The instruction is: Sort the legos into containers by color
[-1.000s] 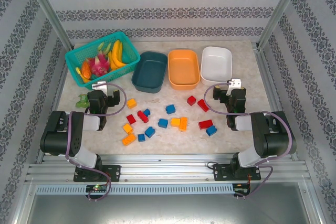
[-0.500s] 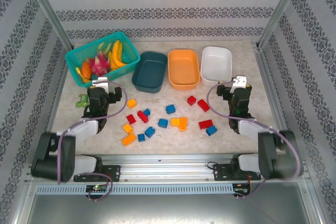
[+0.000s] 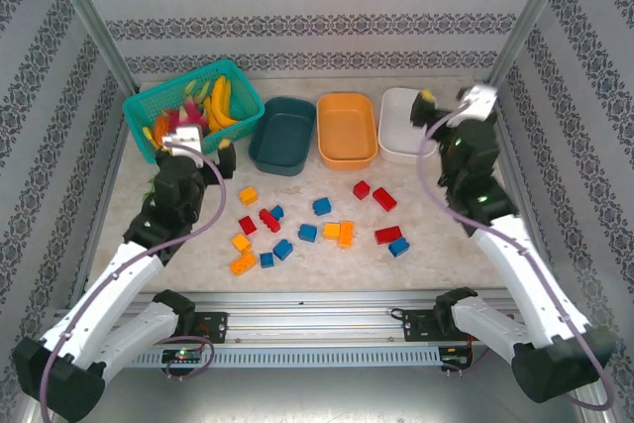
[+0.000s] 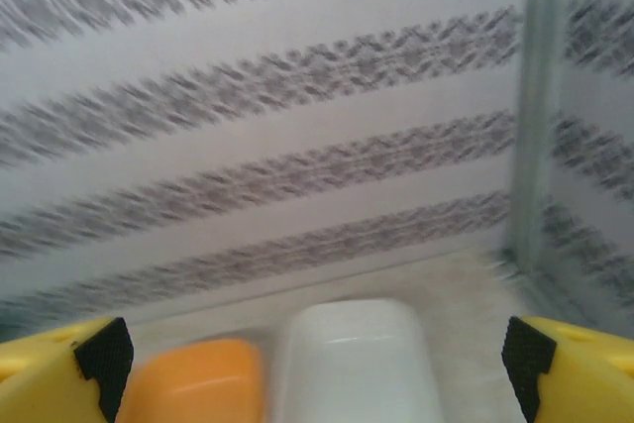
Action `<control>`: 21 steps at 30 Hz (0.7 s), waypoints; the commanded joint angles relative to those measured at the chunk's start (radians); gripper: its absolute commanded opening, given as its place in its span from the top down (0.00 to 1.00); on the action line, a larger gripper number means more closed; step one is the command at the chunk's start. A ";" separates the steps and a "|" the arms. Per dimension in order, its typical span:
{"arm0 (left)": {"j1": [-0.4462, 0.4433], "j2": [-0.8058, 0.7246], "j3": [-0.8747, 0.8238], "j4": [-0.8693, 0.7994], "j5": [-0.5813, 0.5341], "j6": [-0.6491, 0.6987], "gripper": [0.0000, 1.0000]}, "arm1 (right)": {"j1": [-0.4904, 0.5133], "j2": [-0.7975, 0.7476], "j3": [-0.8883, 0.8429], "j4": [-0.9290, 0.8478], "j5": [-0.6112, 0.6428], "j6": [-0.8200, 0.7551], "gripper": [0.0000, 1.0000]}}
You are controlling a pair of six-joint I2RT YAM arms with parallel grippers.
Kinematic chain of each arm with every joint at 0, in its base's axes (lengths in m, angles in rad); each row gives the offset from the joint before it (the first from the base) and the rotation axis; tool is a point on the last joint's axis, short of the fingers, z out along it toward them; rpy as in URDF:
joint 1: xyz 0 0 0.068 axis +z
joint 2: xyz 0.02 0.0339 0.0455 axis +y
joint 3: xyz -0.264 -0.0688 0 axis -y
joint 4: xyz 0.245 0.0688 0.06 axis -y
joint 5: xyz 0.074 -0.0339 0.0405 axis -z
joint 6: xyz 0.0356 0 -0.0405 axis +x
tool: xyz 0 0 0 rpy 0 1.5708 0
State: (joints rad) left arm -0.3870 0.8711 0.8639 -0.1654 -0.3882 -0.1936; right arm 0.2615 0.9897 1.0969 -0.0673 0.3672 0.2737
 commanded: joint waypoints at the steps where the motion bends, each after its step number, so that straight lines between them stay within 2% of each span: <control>1: -0.007 0.071 0.268 -0.468 -0.004 -0.315 0.00 | -0.079 0.023 0.145 -0.446 -0.225 0.414 0.02; 2: 0.002 0.090 0.280 -0.458 0.059 -0.333 0.00 | -0.117 0.035 0.132 -0.421 -0.384 0.433 0.02; 3: 0.018 0.103 0.286 -0.436 0.168 -0.323 0.00 | -0.118 0.055 0.162 -0.480 -0.418 0.453 0.02; 5: 0.020 0.137 0.296 -0.415 0.294 -0.333 0.00 | -0.045 0.105 0.272 -0.725 -0.292 0.468 0.04; 6: 0.019 0.156 0.304 -0.420 0.344 -0.344 0.00 | -0.006 0.127 0.321 -0.833 -0.236 0.474 0.08; 9: 0.001 0.198 0.313 -0.445 0.479 -0.353 0.00 | 0.067 0.159 0.374 -1.050 -0.196 0.489 0.19; 11: -0.044 0.206 0.306 -0.468 0.509 -0.347 0.00 | 0.102 0.151 0.348 -1.150 -0.195 0.521 0.21; 15: -0.139 0.203 0.255 -0.512 0.567 -0.333 0.00 | 0.146 0.116 0.168 -1.248 -0.290 0.566 0.23; 18: -0.221 0.199 0.207 -0.536 0.573 -0.330 0.00 | 0.153 0.068 -0.016 -1.204 -0.379 0.604 0.28; 21: -0.297 0.195 0.158 -0.523 0.562 -0.348 0.00 | 0.124 0.035 -0.192 -1.088 -0.449 0.647 0.29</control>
State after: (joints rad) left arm -0.6308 1.0851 1.0569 -0.6453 0.1474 -0.5163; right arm 0.4004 1.0489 1.0100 -1.1801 0.0166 0.8494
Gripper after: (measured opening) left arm 0.999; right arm 0.712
